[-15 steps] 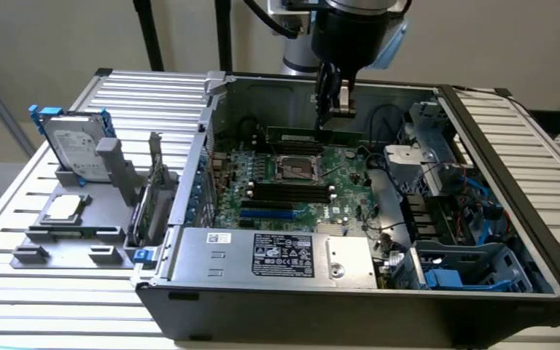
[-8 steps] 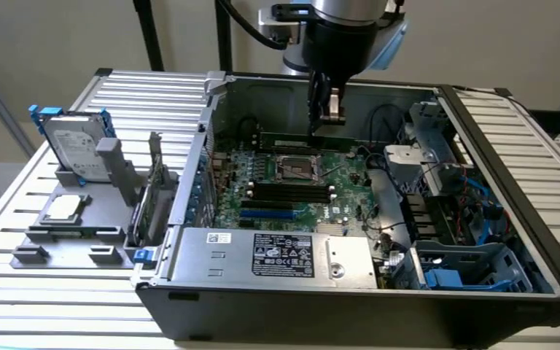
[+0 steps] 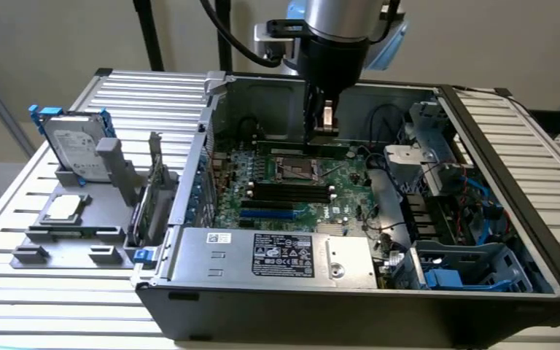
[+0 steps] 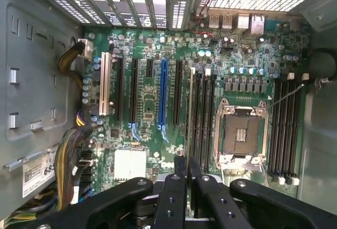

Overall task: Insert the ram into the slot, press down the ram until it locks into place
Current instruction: 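Insert the ram into the slot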

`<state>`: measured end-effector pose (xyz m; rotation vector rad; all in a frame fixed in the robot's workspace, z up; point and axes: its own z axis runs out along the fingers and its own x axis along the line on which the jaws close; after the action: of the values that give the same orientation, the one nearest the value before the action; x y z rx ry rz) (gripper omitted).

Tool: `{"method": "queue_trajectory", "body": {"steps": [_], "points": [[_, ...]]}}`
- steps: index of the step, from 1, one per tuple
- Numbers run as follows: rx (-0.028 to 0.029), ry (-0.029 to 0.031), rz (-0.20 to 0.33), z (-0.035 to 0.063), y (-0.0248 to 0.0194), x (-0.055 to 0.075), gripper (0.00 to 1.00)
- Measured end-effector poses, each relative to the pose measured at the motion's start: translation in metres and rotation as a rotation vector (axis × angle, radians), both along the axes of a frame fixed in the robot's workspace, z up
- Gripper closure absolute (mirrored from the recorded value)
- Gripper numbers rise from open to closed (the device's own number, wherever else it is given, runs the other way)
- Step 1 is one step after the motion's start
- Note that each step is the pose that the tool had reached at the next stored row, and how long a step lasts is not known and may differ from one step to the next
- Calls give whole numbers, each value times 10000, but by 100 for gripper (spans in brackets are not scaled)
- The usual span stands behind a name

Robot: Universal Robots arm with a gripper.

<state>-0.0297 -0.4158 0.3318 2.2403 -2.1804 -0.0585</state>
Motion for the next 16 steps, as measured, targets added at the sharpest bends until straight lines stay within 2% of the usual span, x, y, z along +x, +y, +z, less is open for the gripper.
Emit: {"method": "queue_trajectory", "body": {"steps": [6, 16], "points": [[1, 0, 1, -109, 10, -9, 87], [0, 0, 1, -290, 64, -9, 87]]}}
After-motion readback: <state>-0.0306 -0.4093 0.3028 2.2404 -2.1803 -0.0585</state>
